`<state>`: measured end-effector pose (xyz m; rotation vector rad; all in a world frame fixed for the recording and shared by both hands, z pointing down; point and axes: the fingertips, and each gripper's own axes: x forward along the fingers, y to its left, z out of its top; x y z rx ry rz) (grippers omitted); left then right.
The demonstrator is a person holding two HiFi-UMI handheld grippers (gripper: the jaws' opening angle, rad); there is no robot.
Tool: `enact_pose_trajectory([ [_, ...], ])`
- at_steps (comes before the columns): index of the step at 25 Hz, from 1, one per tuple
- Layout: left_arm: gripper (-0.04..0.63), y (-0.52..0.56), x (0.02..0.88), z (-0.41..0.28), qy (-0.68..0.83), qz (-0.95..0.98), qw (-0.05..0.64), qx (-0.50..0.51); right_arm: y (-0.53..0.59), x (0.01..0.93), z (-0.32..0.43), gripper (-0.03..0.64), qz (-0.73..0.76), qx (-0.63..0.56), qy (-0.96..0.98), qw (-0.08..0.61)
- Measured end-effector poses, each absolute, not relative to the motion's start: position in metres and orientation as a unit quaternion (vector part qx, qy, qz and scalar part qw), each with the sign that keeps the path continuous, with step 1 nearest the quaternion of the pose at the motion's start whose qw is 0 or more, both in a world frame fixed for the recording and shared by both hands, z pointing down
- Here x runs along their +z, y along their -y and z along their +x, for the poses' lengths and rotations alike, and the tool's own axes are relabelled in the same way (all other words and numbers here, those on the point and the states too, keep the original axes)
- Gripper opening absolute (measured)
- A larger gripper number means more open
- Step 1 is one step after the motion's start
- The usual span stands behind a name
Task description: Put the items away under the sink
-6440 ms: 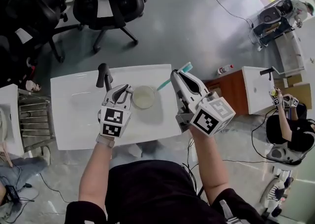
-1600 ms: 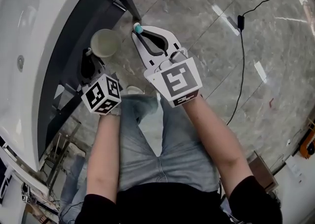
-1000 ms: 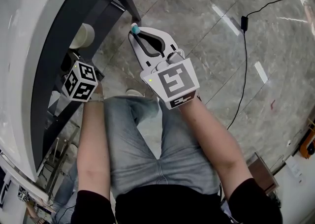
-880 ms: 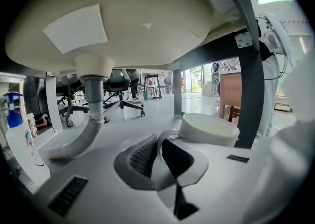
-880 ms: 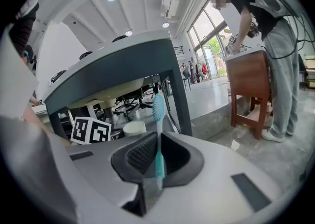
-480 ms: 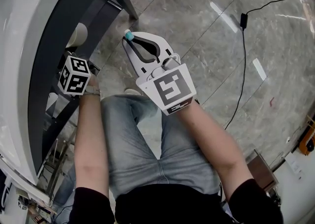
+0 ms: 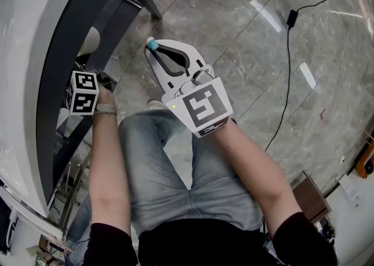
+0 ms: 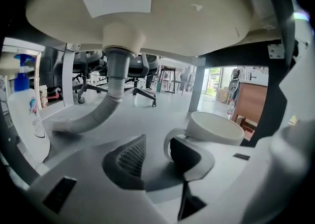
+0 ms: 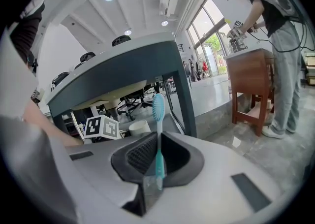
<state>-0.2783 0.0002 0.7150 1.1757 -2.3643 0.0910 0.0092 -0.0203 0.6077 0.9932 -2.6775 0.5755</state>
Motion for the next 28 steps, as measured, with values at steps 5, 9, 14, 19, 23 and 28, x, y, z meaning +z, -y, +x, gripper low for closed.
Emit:
enact_pose_trajectory([
  [5,0.165,-0.003,0.719,-0.284,0.868,0.423,0.257,0.041,0.018,0.606,0.012,0.044,0.339,0.196,0.912,0.126],
  [9,0.164,0.001,0.721,-0.290,0.876,0.409,0.252,0.043,0.019,0.608,0.014,0.044,0.344,0.197,0.911,0.119],
  [14,0.161,0.007,0.715,-0.296,0.884,0.399,0.240,0.045,0.026,0.610,0.015,0.044,0.349,0.197,0.910,0.109],
  [19,0.163,-0.004,0.719,-0.293,0.878,0.403,0.255,0.046,0.024,0.607,0.017,0.044,0.354,0.203,0.907,0.107],
  [23,0.172,-0.017,0.720,-0.284,0.870,0.406,0.273,0.056,0.019,0.594,0.023,0.044,0.350,0.202,0.908,0.113],
  [28,0.172,-0.039,0.718,-0.265,0.854,0.422,0.290,0.092,0.014,0.583,0.035,0.044,0.368,0.234,0.894,0.103],
])
